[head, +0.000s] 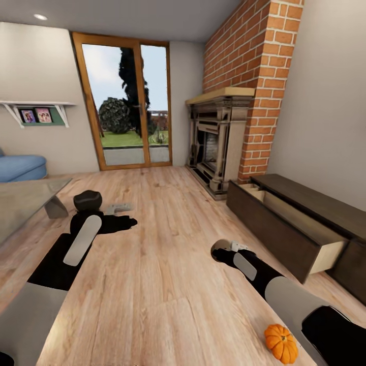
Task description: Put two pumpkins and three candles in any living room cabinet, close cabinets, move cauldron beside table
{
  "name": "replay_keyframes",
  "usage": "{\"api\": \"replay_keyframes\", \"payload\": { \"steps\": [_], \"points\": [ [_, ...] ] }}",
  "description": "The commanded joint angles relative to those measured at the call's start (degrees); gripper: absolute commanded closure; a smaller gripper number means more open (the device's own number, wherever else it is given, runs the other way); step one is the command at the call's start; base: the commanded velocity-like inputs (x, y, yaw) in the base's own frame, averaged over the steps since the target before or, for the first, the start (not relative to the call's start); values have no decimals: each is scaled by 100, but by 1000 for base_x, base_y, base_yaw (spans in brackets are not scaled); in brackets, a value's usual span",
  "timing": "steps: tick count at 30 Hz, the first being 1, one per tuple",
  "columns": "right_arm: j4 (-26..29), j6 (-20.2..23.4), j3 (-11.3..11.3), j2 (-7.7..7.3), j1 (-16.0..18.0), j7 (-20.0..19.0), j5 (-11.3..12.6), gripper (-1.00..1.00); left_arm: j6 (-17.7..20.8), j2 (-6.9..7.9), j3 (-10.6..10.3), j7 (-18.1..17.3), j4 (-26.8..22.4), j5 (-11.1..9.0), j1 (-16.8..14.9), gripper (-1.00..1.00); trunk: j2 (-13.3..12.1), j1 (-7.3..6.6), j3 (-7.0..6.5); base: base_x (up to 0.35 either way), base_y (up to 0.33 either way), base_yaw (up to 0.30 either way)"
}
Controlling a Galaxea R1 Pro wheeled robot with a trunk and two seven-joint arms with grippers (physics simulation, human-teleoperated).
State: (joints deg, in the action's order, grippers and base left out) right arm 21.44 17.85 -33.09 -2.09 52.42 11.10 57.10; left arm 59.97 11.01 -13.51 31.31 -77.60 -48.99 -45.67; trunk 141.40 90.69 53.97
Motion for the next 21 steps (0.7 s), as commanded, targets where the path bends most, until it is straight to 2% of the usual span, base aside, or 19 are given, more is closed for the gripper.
{"api": "replay_keyframes", "payload": {
  "steps": [1, 10, 15, 21],
  "points": [
    [19, 17, -45, -5, 5, 50, 47, 100, 3, 5, -12, 59, -2, -56, -4, -100, 3, -1, 1, 0, 283, 240],
    [19, 17, -48, -2, 5, 50, 47, 100, 3, 6, 4, 54, 8, -56, -4, -100, 3, -1, -40, 95, 279, 214],
    [19, 17, -49, -1, 5, 50, 47, 100, 3, 7, 9, 51, 10, -51, -6, -100, 3, -1, -46, 253, 202, 54],
    [19, 17, -49, -1, 5, 50, 47, 100, 3, 7, 10, 43, 16, -50, -7, -100, 3, -1, -47, 316, 62, 8]
  ]
}}
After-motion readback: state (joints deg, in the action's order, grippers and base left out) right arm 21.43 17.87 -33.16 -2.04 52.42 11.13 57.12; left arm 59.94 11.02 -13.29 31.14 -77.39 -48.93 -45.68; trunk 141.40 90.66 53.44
